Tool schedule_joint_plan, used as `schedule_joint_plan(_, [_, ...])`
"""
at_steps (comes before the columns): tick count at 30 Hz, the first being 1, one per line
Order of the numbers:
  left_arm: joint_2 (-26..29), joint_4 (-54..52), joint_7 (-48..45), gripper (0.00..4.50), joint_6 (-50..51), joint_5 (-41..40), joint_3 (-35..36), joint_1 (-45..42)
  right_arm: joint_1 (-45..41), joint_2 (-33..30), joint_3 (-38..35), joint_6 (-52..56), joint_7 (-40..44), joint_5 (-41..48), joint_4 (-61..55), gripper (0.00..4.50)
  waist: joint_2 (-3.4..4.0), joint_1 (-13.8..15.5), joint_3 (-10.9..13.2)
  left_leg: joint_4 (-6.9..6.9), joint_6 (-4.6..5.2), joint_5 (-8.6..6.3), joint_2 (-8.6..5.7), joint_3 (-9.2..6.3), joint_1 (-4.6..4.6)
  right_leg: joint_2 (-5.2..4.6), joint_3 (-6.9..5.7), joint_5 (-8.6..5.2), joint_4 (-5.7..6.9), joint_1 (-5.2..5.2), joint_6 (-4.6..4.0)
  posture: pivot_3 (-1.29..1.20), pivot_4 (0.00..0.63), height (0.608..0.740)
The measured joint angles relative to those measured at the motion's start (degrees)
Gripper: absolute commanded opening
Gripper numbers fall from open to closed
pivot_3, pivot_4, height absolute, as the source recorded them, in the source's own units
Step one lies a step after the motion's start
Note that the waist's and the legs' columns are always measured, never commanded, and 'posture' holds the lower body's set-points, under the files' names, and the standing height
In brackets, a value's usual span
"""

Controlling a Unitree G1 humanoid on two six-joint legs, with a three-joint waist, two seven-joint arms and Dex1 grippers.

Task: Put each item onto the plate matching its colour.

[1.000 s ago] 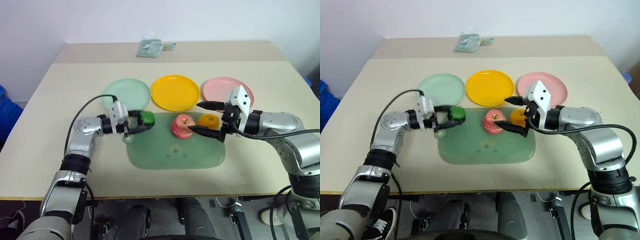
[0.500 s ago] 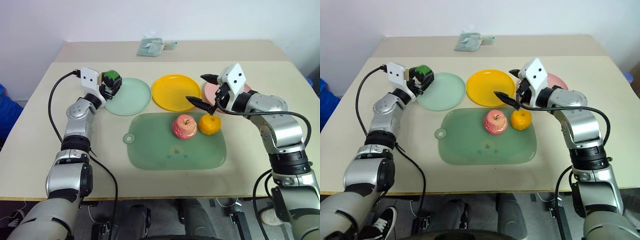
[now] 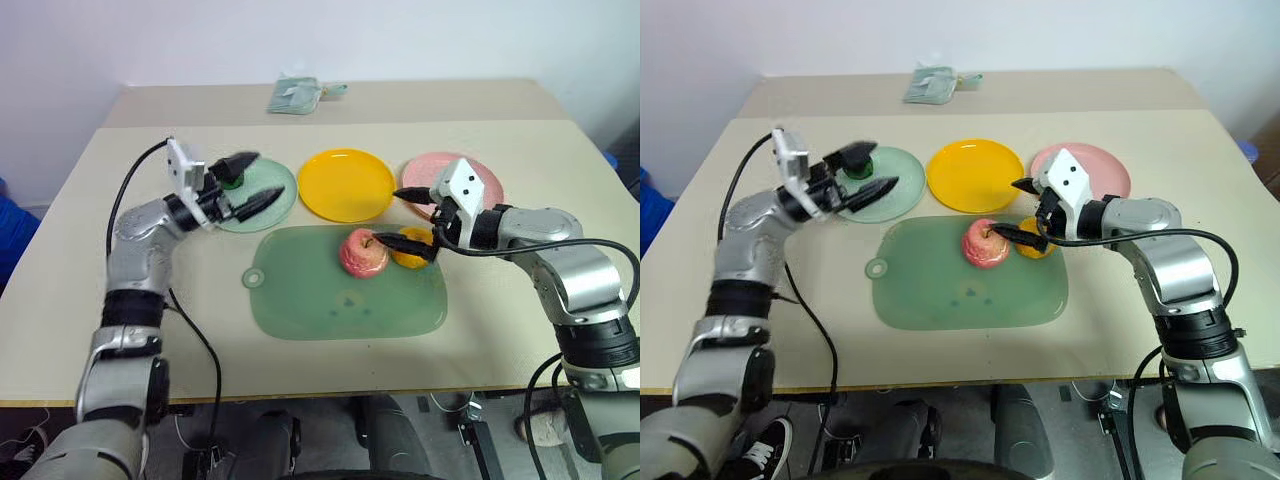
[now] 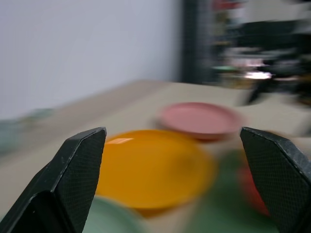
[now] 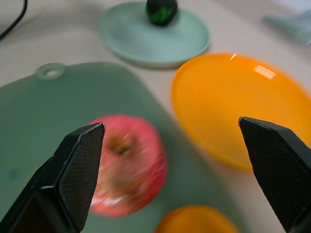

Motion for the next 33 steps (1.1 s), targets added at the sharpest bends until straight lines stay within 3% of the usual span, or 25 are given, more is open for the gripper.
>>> schedule_joint_plan(5, [6.2, -7.7, -6.6, 4.48, 7.2, -2.8, -0.6, 5.4, -1.0, 2.2, 2.8, 2.3, -0.9, 0.0, -1.6, 4.5, 0.0, 0.4, 0.0, 0.03, 0.1, -0.06, -0.01, -0.02, 0.12, 0.01, -0.01, 0.0, -0.01, 0.07, -0.01, 0.0, 0.15, 0.74])
schedule_joint_plan(13, [6.7, -10.4, -7.3, 4.48, 6.1, -1.6, -1.1, 8.5, -2.2, 2.6, 10.5, 1.8, -1.7, -7.1, 3.7, 4.5, 0.0, 0.5, 0.0, 0.03, -0.03, 0.01, -0.03, -0.01, 0.01, -0.01, -0.05, -0.01, -0.05, 0.06, -0.01, 0.0, 0.15, 0.74])
schedule_joint_plan(18, [6.5, -11.5, -5.2, 4.5, 5.7, -1.6, -0.6, 9.3, -2.7, 3.7, 10.0, 2.4, -1.7, -7.4, 4.6, 3.23, 0.0, 0.5, 0.0, 0.03, -0.03, 0.02, -0.03, -0.01, 0.04, -0.02, -0.04, -0.01, -0.06, 0.08, -0.01, 0.0, 0.15, 0.74])
schedule_joint_plan(24, [5.9, -11.8, -3.8, 4.5, 4.7, -1.6, -0.4, 9.3, -3.5, 8.8, 2.9, 4.5, -3.3, -0.9, 4.6, 3.21, 0.0, 0.5, 0.0, 0.03, -0.03, 0.02, -0.02, -0.02, 0.02, -0.02, -0.04, -0.01, -0.04, 0.06, -0.01, 0.0, 0.15, 0.74])
schedule_joint_plan(27, [4.6, -10.8, -2.2, 4.5, 3.3, -1.0, -0.4, 8.2, -7.5, 9.6, 0.7, -1.0, -9.2, -4.2, 8.0, 3.21, 0.0, 0.5, 0.0, 0.04, -0.04, 0.02, -0.04, -0.01, 0.04, -0.03, -0.04, 0.0, -0.04, 0.07, -0.01, 0.0, 0.15, 0.74])
schedule_joint_plan(33, [3.5, -9.1, -0.4, 4.5, 2.2, 0.6, -0.6, 5.6, -13.3, 9.3, -2.5, -9.0, -26.1, -15.6, 28.1, 3.21, 0.0, 0.4, 0.0, -0.04, -0.04, 0.02, -0.07, 0.02, -0.03, -0.05, -0.03, -0.01, -0.06, 0.01, -0.02, 0.0, 0.15, 0.74])
